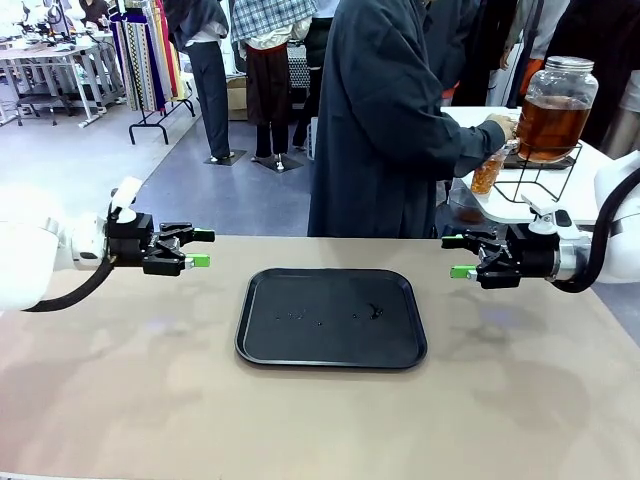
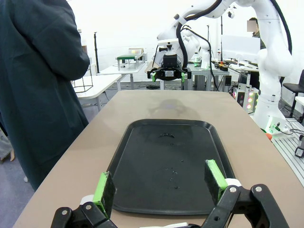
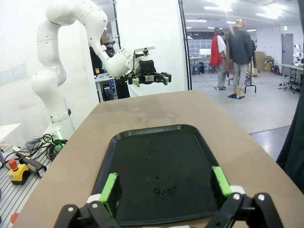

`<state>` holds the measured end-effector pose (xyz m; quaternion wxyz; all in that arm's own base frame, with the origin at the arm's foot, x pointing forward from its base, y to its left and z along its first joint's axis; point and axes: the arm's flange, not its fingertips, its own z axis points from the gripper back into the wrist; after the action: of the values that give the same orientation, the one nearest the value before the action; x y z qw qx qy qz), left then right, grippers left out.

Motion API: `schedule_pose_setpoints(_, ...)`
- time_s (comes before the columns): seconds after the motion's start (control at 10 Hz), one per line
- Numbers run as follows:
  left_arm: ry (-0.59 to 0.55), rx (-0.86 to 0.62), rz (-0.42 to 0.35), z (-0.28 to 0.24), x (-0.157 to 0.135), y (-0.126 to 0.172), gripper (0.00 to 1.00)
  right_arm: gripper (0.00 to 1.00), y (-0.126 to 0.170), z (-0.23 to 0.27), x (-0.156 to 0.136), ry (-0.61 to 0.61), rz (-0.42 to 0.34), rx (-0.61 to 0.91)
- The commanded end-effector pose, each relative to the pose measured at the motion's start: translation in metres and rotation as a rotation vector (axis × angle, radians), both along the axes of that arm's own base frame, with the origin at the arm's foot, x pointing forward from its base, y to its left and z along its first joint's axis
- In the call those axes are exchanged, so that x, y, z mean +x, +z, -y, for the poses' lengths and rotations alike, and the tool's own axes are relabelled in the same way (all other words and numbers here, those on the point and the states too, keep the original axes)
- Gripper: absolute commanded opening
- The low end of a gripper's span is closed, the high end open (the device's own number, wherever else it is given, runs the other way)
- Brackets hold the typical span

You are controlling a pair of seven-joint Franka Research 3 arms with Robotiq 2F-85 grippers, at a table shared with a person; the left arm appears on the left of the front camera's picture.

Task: Pour the drink into the iced cup.
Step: Open the gripper to release the iced cup you were holding.

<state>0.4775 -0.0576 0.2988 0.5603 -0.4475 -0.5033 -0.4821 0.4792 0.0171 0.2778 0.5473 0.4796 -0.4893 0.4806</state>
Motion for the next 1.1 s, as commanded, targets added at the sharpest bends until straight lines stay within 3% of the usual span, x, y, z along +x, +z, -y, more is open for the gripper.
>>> schedule_pose_setpoints(0.0,0.001,0.005,-0.001,0.0013,0.0008,0.0011,1.00,1.00,0.0027,-0.0001,0.0010,0.000,0.004,-0.001)
schedule_pose_setpoints(1.0,0.001,0.005,-0.001,0.0013,0.0008,0.0011,1.00,1.00,0.0027,-0.0001,0.0010,0.000,0.004,-0.001)
